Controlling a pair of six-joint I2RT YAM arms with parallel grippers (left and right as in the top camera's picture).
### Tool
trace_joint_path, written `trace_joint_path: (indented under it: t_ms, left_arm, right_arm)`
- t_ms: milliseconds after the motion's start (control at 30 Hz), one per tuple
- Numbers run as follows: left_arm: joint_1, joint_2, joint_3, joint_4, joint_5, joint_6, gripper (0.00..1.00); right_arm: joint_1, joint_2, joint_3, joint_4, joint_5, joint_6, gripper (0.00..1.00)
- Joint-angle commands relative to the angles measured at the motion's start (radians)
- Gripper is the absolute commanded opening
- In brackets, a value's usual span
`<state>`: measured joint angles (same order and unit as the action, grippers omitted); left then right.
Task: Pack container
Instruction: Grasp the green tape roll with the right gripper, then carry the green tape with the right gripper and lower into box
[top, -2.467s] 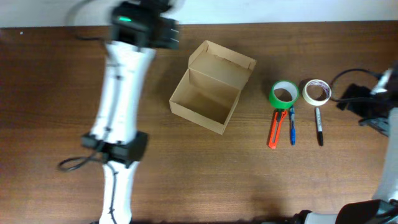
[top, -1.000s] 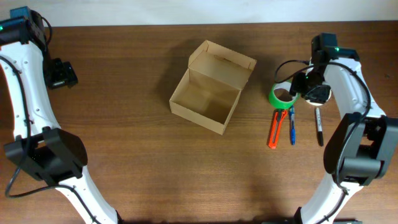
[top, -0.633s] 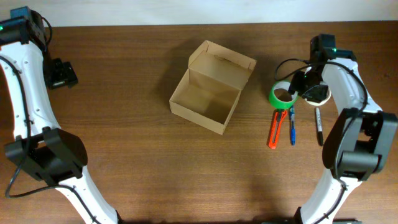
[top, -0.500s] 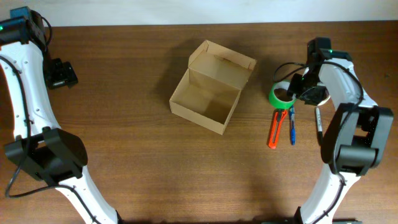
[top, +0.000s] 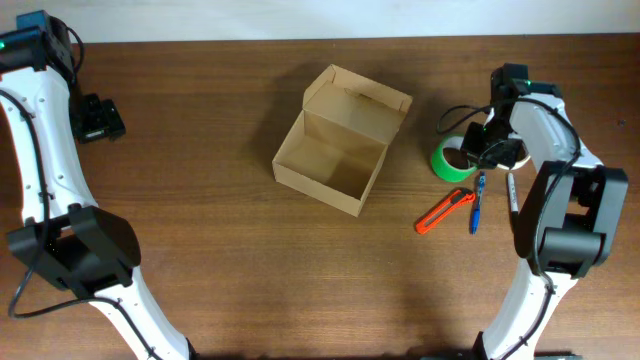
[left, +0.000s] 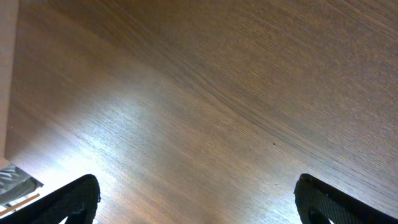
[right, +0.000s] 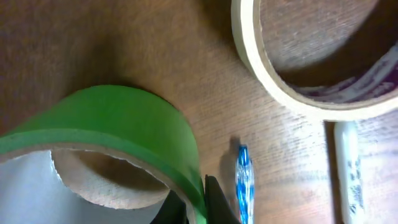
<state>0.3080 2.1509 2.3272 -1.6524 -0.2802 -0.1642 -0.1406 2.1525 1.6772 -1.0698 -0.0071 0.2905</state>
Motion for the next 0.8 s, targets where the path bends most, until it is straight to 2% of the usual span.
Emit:
trace_joint_path:
  t_ms: [0, 200, 367, 567, 767]
  left_arm:
    - [0.005, -0.001, -0.004, 0.002, 0.007, 0.009, 1.00]
    - [0.005, -0.001, -0.004, 0.002, 0.007, 0.009, 1.00]
    - [0.005, -0.001, -0.004, 0.002, 0.007, 0.009, 1.00]
    - [0.005, -0.001, -0.004, 0.002, 0.007, 0.009, 1.00]
    - [0.005, -0.001, -0.004, 0.002, 0.007, 0.009, 1.00]
  right_arm:
    - [0.003, -0.055, 0.104, -0.039, -0.020, -0.032, 0.03]
    - [0.010, -0.148, 0.361, -0.217, -0.020, -0.051, 0.03]
    - [0.071, -0.201, 0.564, -0.356, -0.042, -0.131, 0.03]
    - [0.257, -0.233, 0.709, -0.447, -0.026, -0.252, 0.04]
    - [0.499, -0.217, 0.721, -0.406, 0.122, -0.259, 0.04]
